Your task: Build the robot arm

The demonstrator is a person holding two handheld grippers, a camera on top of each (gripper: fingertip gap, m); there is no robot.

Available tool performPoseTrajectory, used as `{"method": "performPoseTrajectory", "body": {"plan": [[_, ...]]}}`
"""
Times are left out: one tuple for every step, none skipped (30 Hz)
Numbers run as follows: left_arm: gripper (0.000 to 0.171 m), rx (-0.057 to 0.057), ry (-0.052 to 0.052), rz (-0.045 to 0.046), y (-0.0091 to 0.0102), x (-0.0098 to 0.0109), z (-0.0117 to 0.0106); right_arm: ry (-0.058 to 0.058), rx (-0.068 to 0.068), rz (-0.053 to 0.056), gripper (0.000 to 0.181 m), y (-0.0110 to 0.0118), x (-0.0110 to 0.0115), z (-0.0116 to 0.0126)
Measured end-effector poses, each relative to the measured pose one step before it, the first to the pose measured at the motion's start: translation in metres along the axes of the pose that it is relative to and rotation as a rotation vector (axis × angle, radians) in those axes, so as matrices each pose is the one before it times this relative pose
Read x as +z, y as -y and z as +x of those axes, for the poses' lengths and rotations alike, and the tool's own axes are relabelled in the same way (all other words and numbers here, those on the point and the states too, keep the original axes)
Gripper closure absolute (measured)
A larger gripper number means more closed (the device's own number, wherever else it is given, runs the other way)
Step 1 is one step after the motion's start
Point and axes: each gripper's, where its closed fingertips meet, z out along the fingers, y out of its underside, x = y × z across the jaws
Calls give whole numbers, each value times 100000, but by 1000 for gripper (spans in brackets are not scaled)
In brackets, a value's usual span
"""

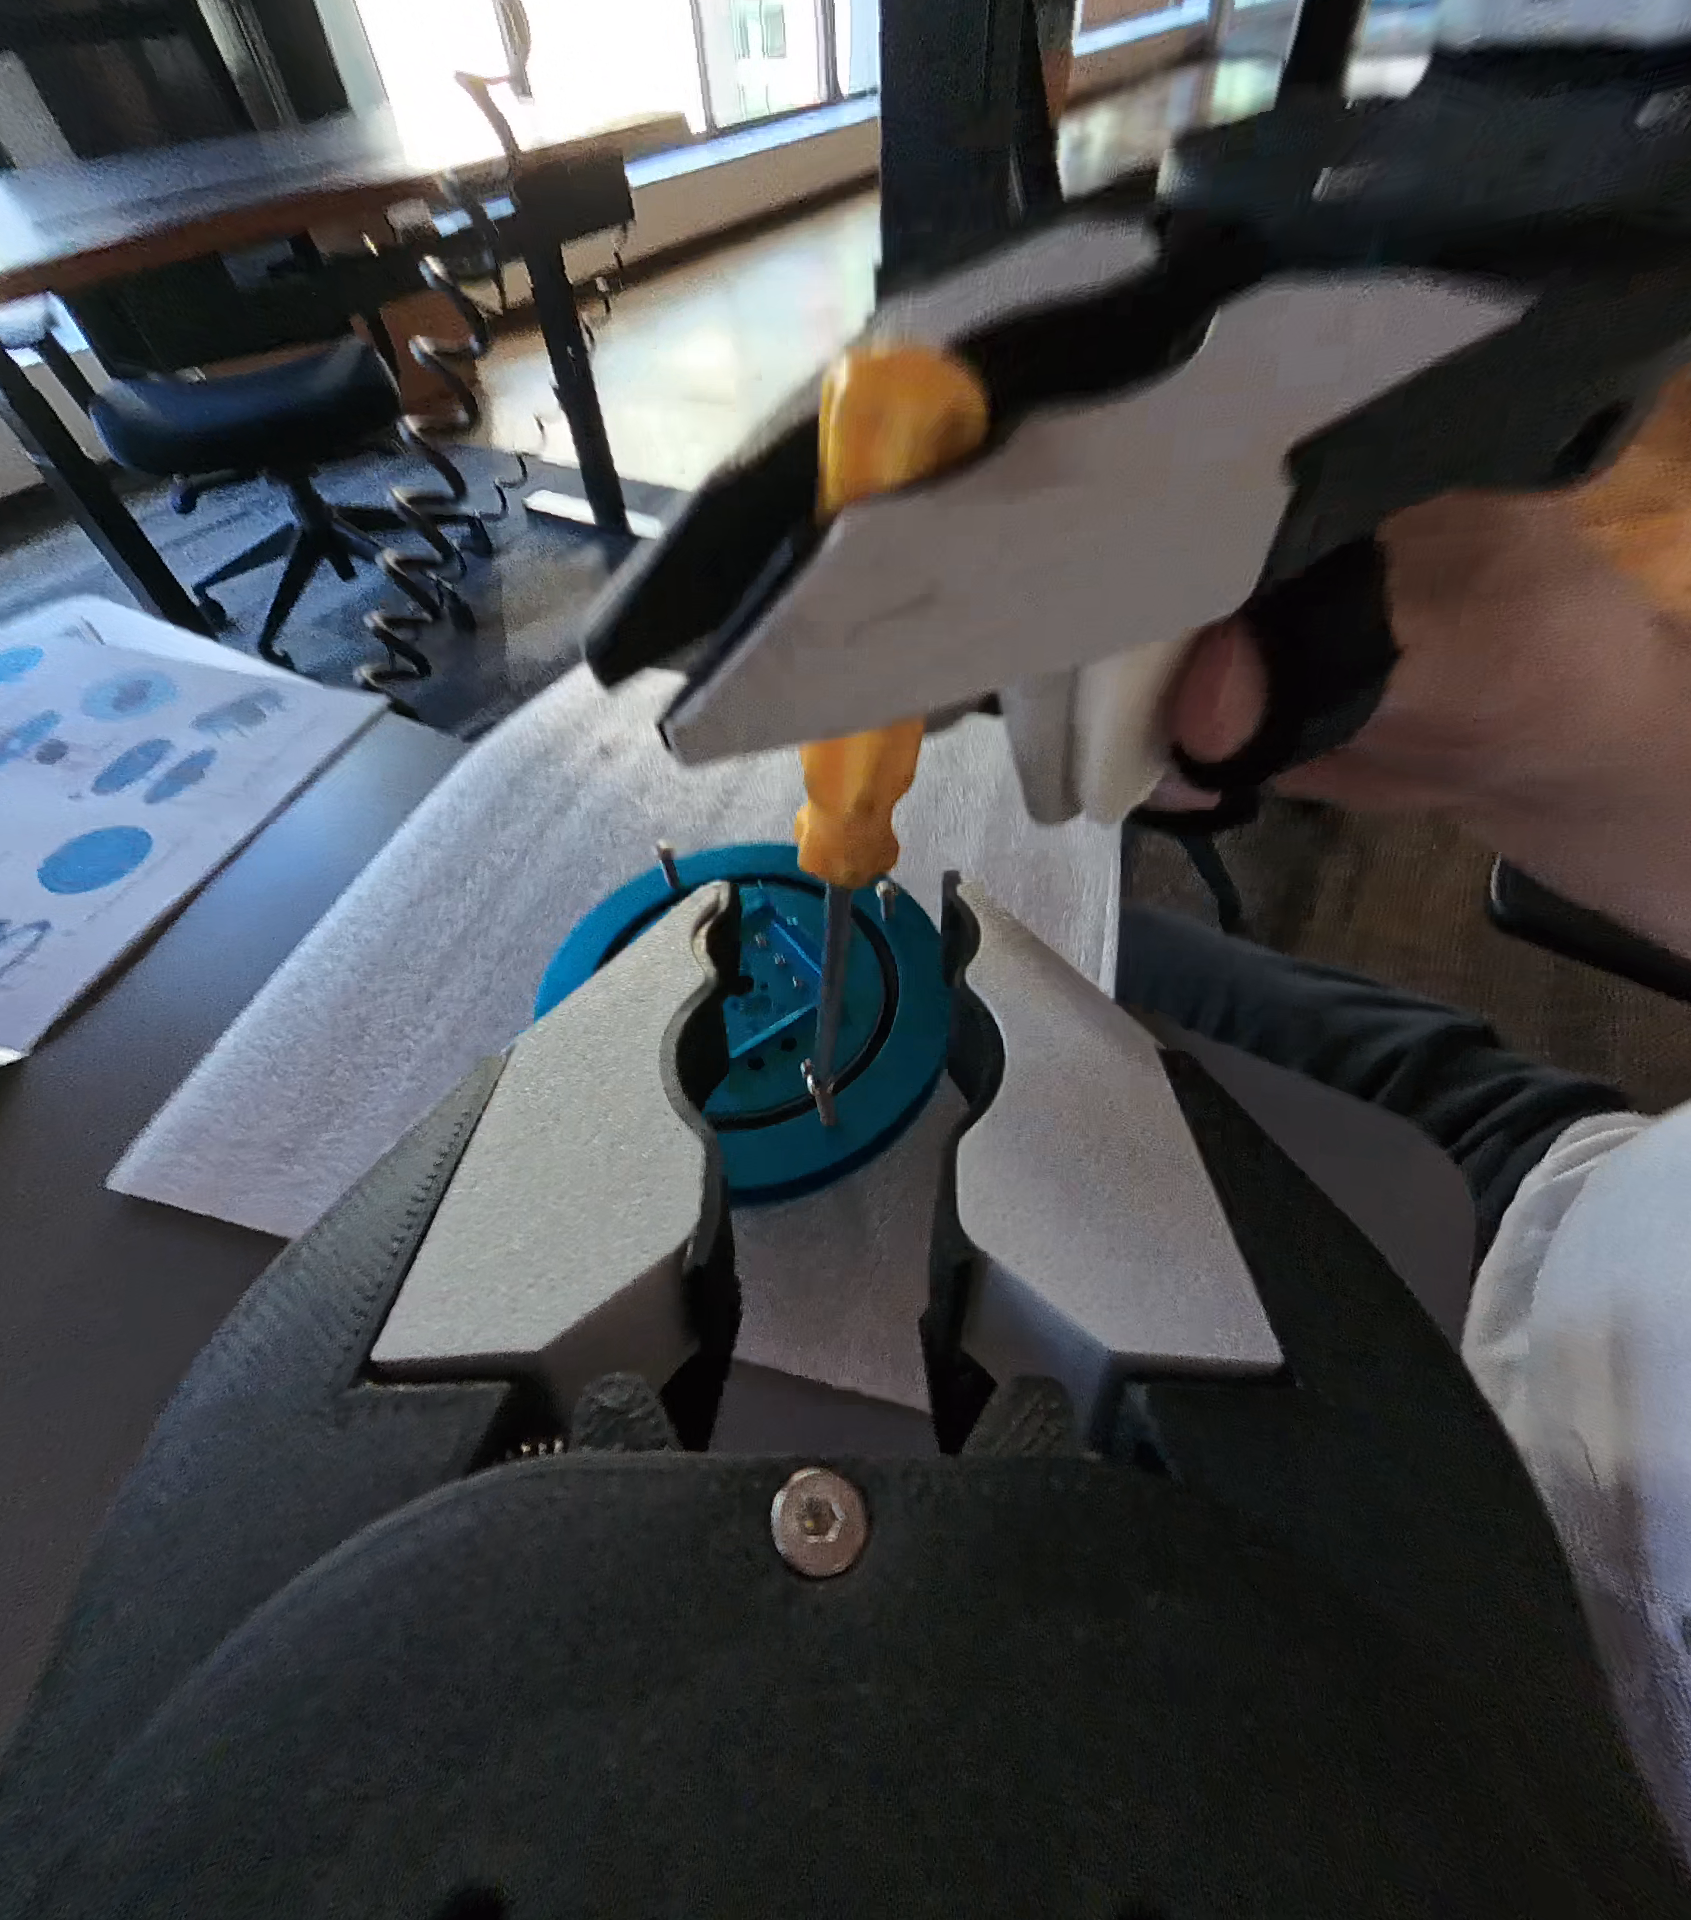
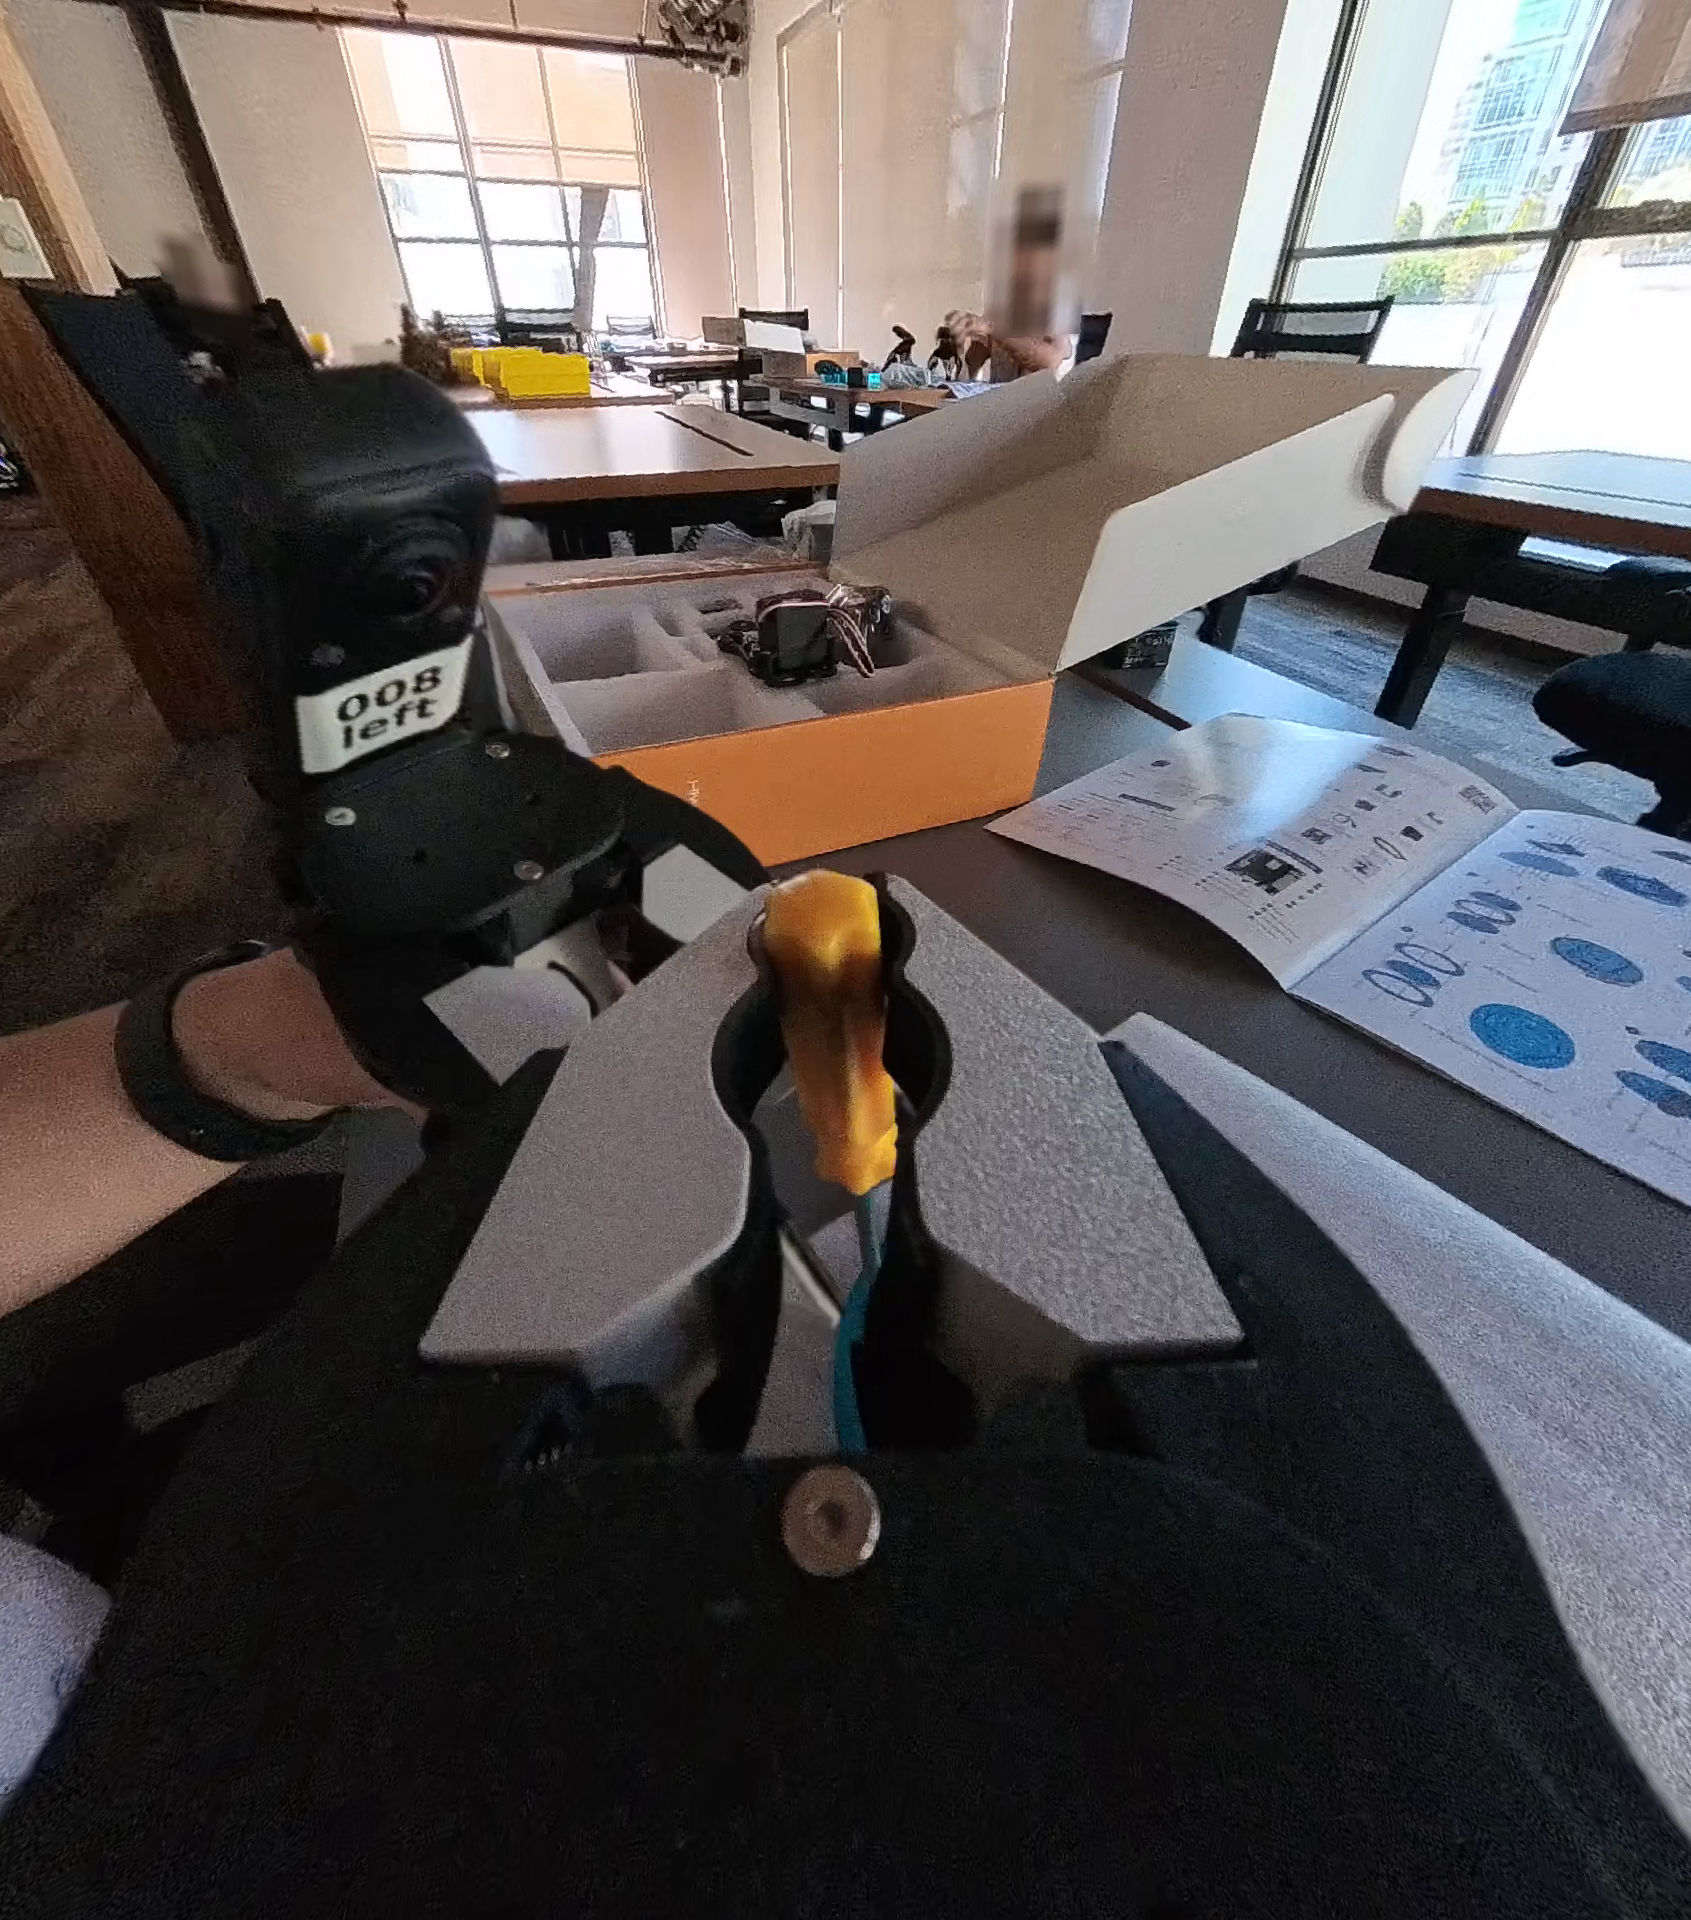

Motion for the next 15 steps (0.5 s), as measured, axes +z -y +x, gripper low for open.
{"method": "performPoseTrajectory", "body": {"plan": [[137, 106, 1528, 2947, 839, -192, -161, 1154, 2259, 26, 169, -13, 10, 91], [140, 877, 814, 2253, 744, -102, 19, 775, 1889, 63, 169, 9, 20, 93], [145, 1650, 842, 1687, 563, 15, 50, -786, 1080, 531, 169, 11, -67, 200], [150, 2070, 1437, 1203, 405, 77, -35, 17, 462, 214, 169, -22, -25, 8], [154, 2014, 968, 517, 203, 118, 47, -921, 512, 255, 169, -31, -47, 78], [157, 1205, 288, -94, 26, 163, 102, -2301, 689, 306, 169, 33, -80, 255], [157, 643, -270, 42, 15, 92, 56, -1106, 810, -190, 169, -14, -78, 74], [157, -121, -1517, 129, 19, 4, 95, 84, -209, -592, 169, -39, -87, -43], [157, -531, -2915, 258, 0, -54, 154, 2006, -1612, -1026, 168, -28, -91, -209], [157, -660, -3655, 609, 36, -50, 166, 4249, -1921, -886, 165, -12, -95, -329], [157, -753, -4640, 1089, 44, -64, 182, 4441, -60, -112, 159, 100, -174, -93], [157, -201, -5790, 1119, 36, -57, 377, 4636, 1348, 707, 156, 198, -125, -74], [157, -31, -3637, 872, 6, -54, 22, 7347, 1574, 99, 158, 79, -97, -461], [157, -680, -2895, 1090, 40, -86, -64, 6905, 1980, -140, 161, 5, -62, -451], [157, -843, -3015, 888, 32, -58, -3, 2768, 2056, 713, 161, 35, -20, -23]]}}
